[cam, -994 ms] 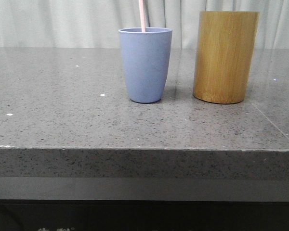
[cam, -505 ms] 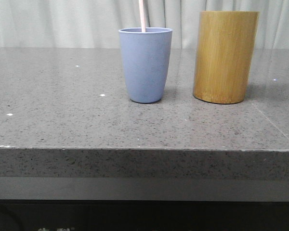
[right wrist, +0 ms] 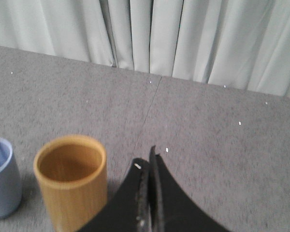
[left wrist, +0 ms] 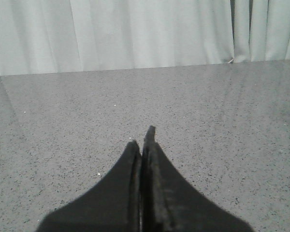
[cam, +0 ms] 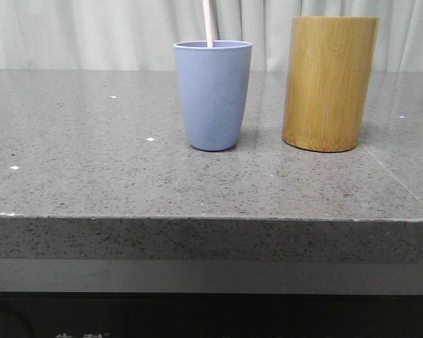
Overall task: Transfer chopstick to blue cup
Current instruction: 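Open the right gripper to release the chopstick and withdraw upward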
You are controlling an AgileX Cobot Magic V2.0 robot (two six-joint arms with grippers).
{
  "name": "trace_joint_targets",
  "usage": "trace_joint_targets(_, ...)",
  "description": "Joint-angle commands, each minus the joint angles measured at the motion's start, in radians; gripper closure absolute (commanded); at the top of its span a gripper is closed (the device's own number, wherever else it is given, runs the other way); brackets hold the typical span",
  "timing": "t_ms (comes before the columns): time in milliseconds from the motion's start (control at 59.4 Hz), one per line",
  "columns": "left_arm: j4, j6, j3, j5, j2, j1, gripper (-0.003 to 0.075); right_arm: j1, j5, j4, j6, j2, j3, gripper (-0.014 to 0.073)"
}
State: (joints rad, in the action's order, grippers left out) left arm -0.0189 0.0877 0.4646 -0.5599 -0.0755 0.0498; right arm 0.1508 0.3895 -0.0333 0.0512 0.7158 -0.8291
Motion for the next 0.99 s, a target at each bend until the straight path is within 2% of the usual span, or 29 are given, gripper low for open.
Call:
trace_joint_targets(0, -0.005, 0.000, 0.024, 0.082, -0.014, -0.003, 0.0739, -0.006, -0.113, -0.007, 0.003, -0.114, 0.101, 0.0676)
trace_joint_targets(236, -0.005, 0.000, 0.024, 0.082, -0.014, -0.003, 0.0739, -0.006, -0.129, -0.007, 0.003, -0.435, 0.352, 0.0676)
trace_joint_targets(421, -0.005, 0.000, 0.024, 0.082, -0.014, -0.003, 0.0739, -0.006, -0.123, -0.007, 0.003, -0.600, 0.417, 0.0676)
trace_joint_targets(977, -0.005, 0.000, 0.024, 0.082, -0.014, -0.003, 0.0739, -0.006, -0.126, -0.007, 0.003, -0.629, 0.423, 0.0676)
